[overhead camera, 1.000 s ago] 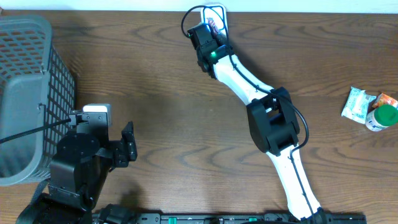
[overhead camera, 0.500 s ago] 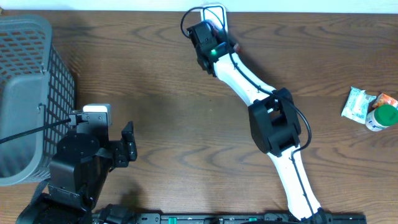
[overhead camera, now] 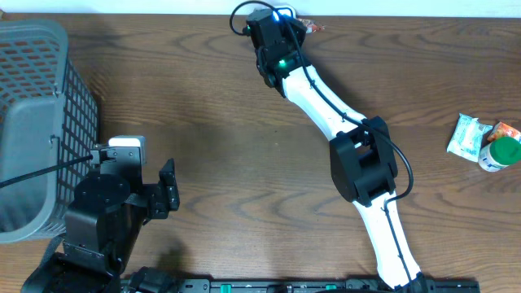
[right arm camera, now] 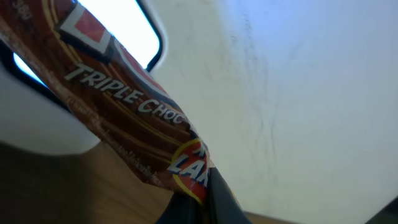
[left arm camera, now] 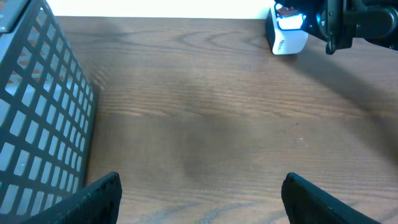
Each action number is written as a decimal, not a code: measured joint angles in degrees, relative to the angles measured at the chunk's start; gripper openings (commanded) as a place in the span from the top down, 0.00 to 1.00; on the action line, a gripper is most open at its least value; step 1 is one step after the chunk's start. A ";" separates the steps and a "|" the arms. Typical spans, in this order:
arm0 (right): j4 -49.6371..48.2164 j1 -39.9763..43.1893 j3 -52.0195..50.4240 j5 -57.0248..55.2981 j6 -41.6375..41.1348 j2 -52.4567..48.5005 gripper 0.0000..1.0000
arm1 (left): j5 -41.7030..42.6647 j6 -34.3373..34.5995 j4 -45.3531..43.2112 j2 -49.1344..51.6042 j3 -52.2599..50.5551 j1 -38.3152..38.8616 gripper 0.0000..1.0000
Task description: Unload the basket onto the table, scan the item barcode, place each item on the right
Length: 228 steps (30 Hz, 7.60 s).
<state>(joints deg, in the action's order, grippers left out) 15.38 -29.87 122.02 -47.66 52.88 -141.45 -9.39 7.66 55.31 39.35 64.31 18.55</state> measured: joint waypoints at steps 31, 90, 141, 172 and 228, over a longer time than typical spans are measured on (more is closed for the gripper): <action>-32.61 4.68 -14.93 1.95 23.76 -2.08 0.99 | 0.00 0.00 0.00 0.00 0.00 0.00 0.17; 48.02 46.29 -26.75 39.08 -52.65 38.38 0.01 | 0.00 0.00 0.04 0.02 0.00 0.00 0.17; -2.29 36.72 -87.97 49.90 -67.84 140.58 0.01 | 0.00 0.00 -0.02 0.00 0.00 0.00 0.17; -12.41 31.54 -121.42 33.88 -74.10 140.74 0.01 | 0.00 0.00 0.00 0.02 0.00 0.00 0.17; -12.50 31.50 -121.46 33.70 -73.64 140.76 0.01 | 2.54 1.07 -56.65 -38.01 -63.95 -9.31 0.17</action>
<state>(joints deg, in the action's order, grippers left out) 2.87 1.63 0.56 -13.96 -20.75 -0.69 -6.85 8.73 -1.34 1.34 0.36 9.23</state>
